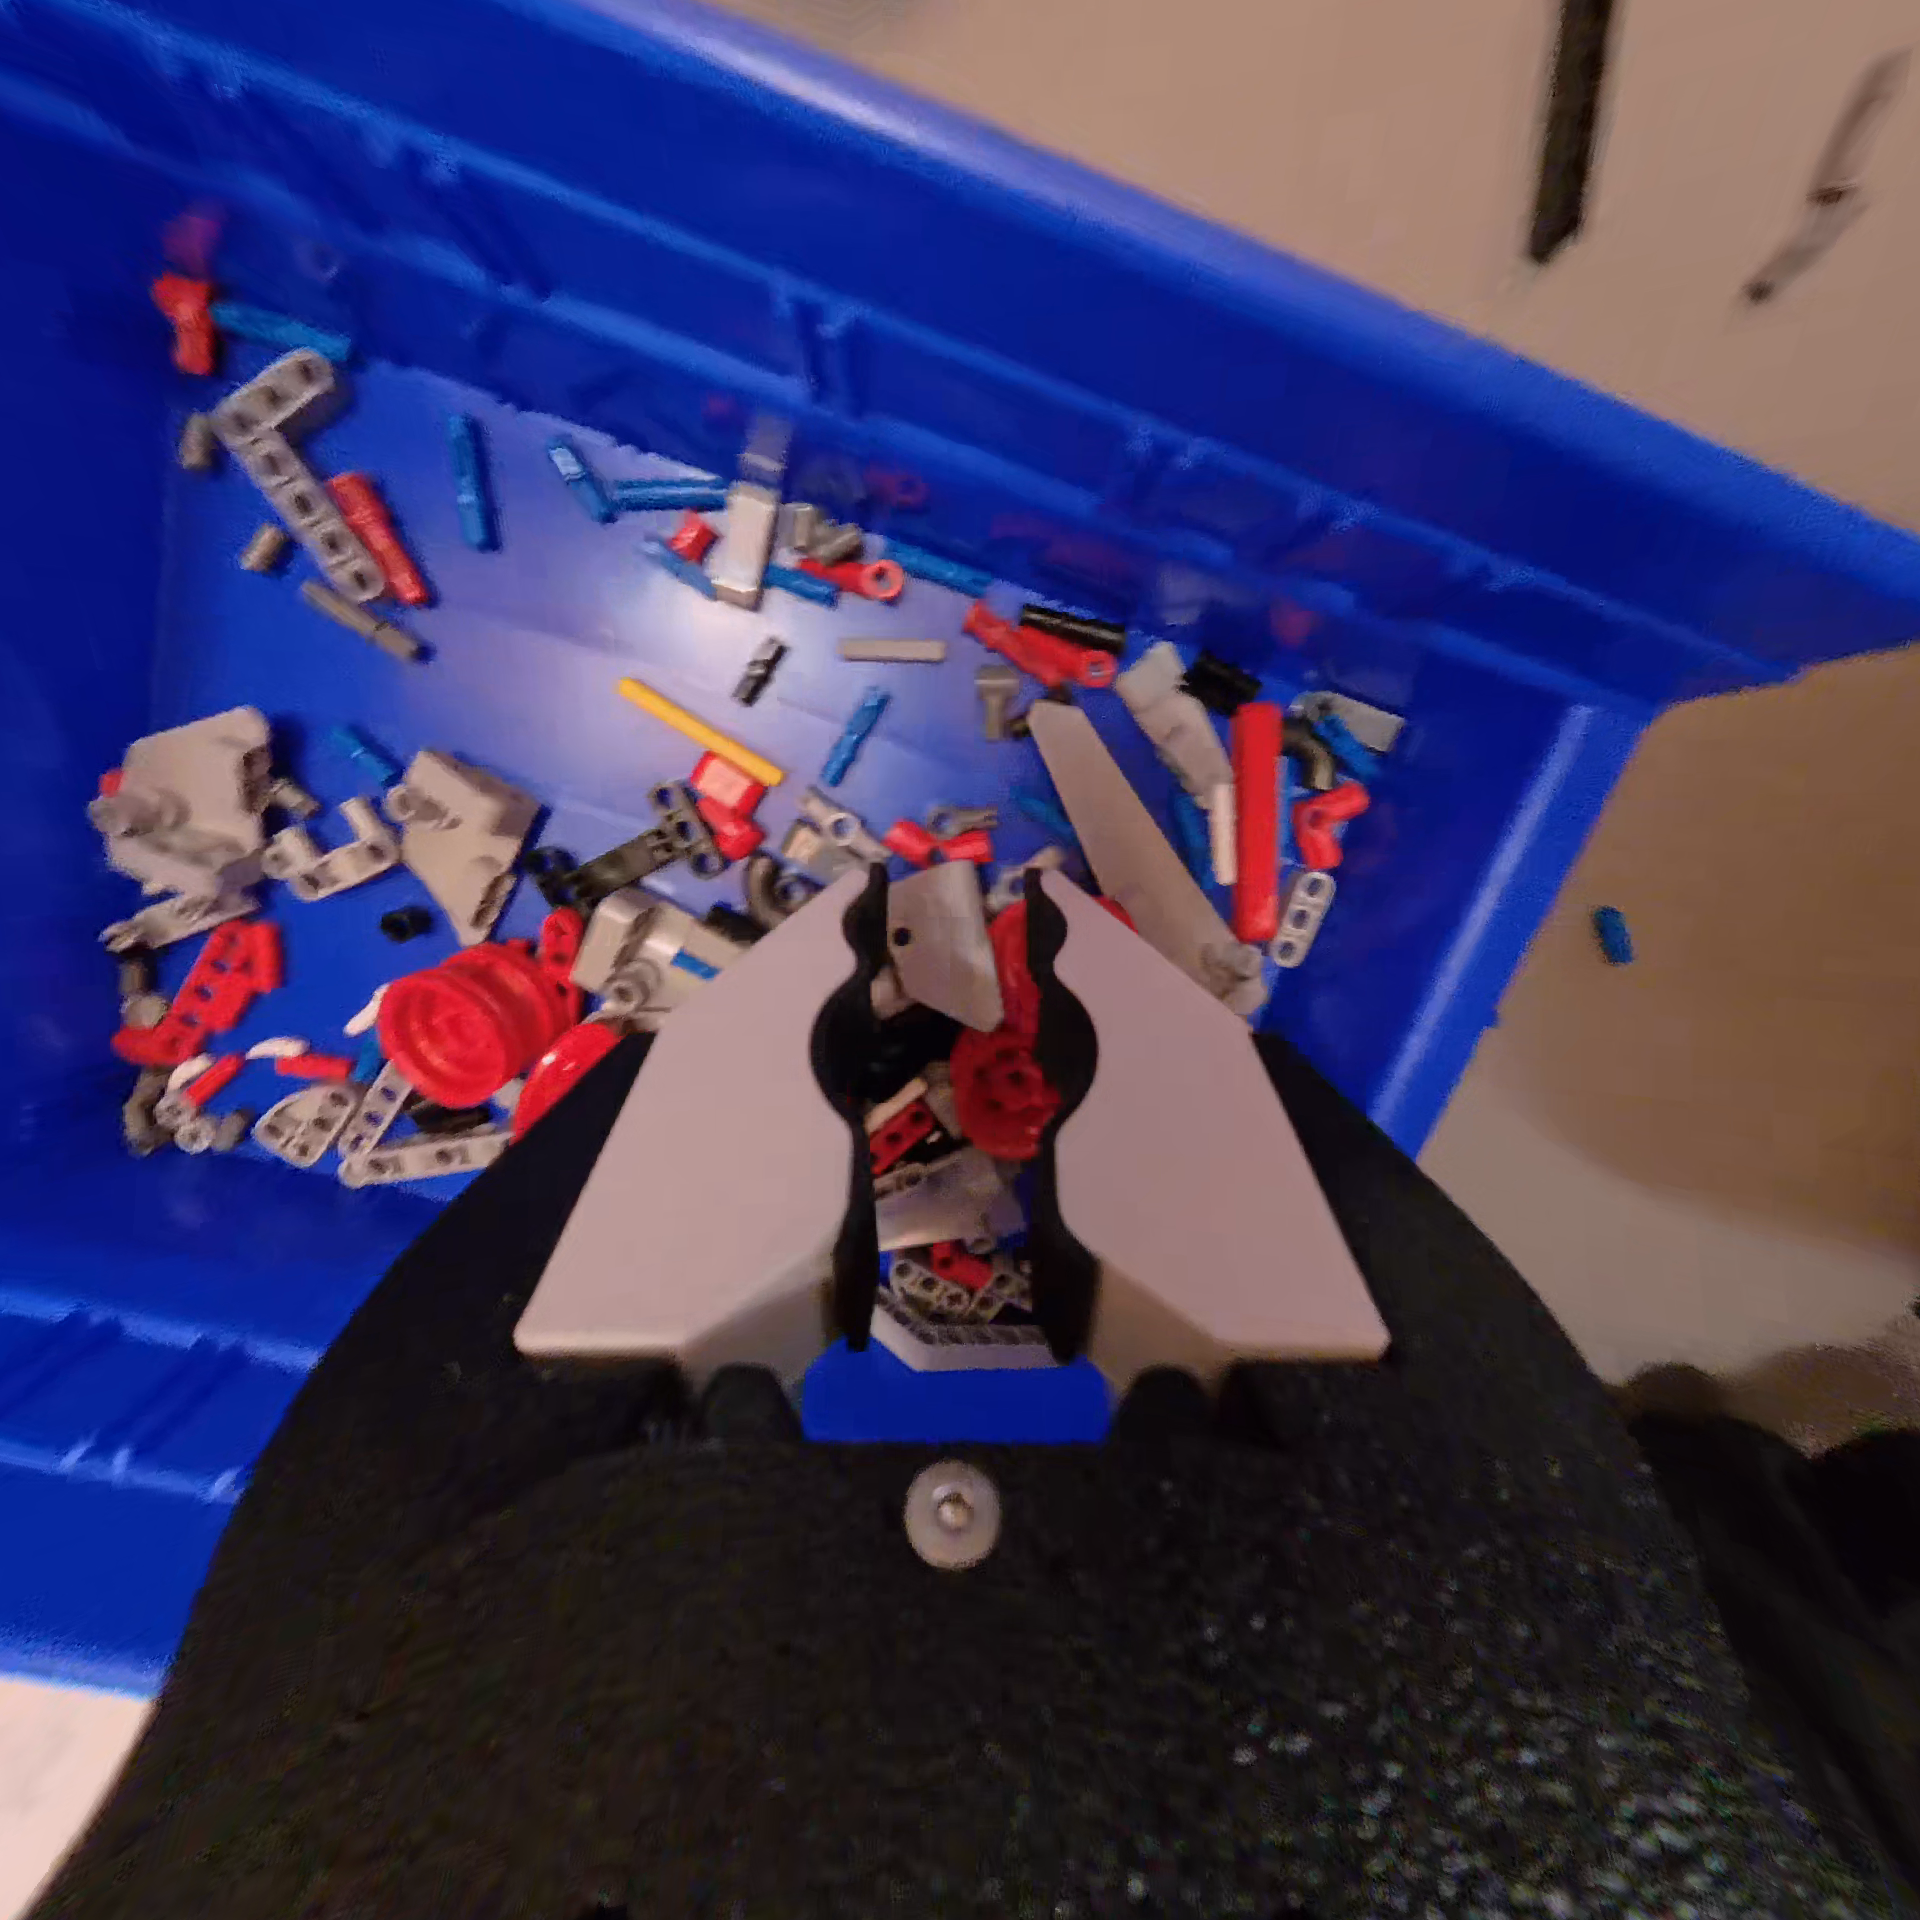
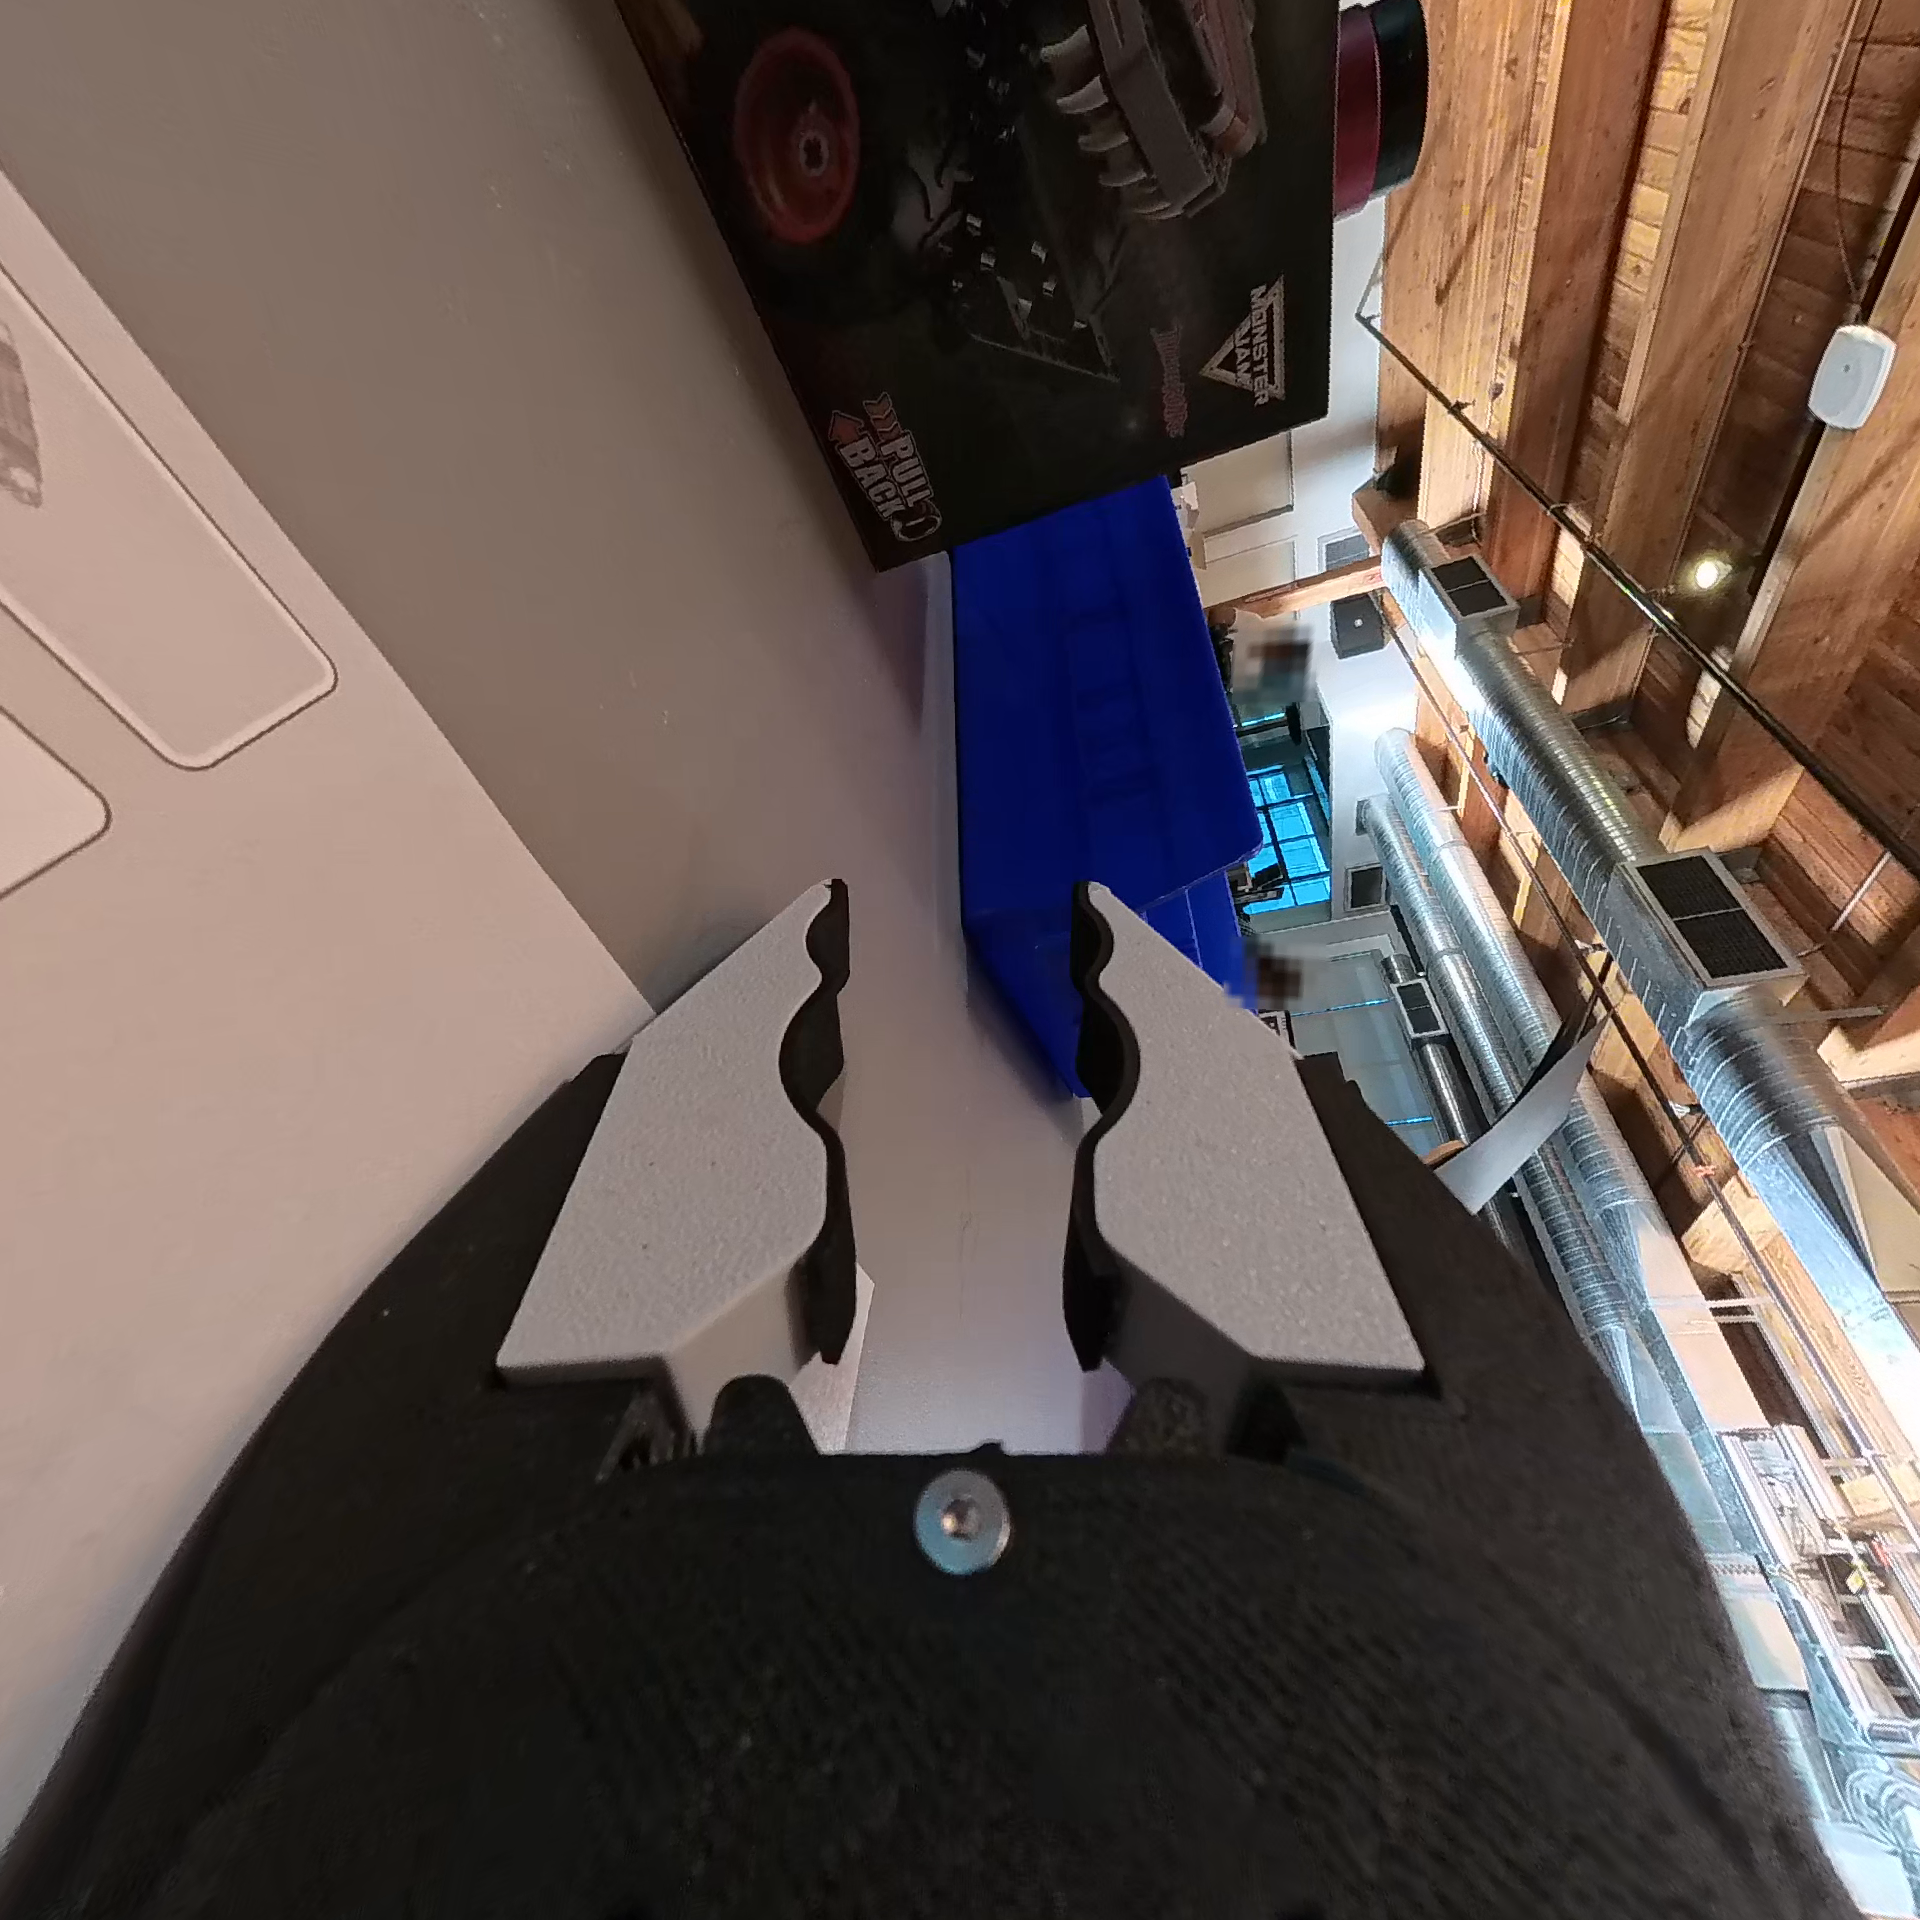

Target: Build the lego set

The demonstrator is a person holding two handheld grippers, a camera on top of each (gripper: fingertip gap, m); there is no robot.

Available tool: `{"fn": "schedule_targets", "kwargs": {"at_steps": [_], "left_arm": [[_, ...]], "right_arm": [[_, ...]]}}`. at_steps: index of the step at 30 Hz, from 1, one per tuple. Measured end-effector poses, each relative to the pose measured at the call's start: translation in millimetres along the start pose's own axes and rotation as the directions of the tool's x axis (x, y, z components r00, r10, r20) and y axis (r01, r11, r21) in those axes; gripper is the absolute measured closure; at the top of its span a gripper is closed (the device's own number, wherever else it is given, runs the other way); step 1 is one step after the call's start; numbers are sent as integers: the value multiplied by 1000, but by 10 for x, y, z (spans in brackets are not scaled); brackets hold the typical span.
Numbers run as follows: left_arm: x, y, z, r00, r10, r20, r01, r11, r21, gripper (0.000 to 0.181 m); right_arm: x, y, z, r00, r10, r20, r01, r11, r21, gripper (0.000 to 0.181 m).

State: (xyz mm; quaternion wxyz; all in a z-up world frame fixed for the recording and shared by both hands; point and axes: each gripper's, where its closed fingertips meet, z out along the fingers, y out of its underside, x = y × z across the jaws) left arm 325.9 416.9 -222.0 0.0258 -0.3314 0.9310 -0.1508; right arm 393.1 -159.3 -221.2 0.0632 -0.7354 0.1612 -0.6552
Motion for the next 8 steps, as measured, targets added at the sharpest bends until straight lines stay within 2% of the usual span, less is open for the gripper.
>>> {"fn": "schedule_targets", "kwargs": {"at_steps": [1,4,8], "left_arm": [[79,7,12,999,27,-39,-28,1000,-2,157],[242,45,102,989,100,-111,-104,994,-36,156],[384,72,185,976,122,-179,-138,987,-78,157]], "right_arm": [[0,0,0,1000,0,0,0,1000,0,141],[0,0,1,1000,-1,0,1,1000,-1,141],[0,0,0,1000,-1,-1,1,1000,-1,141]]}}
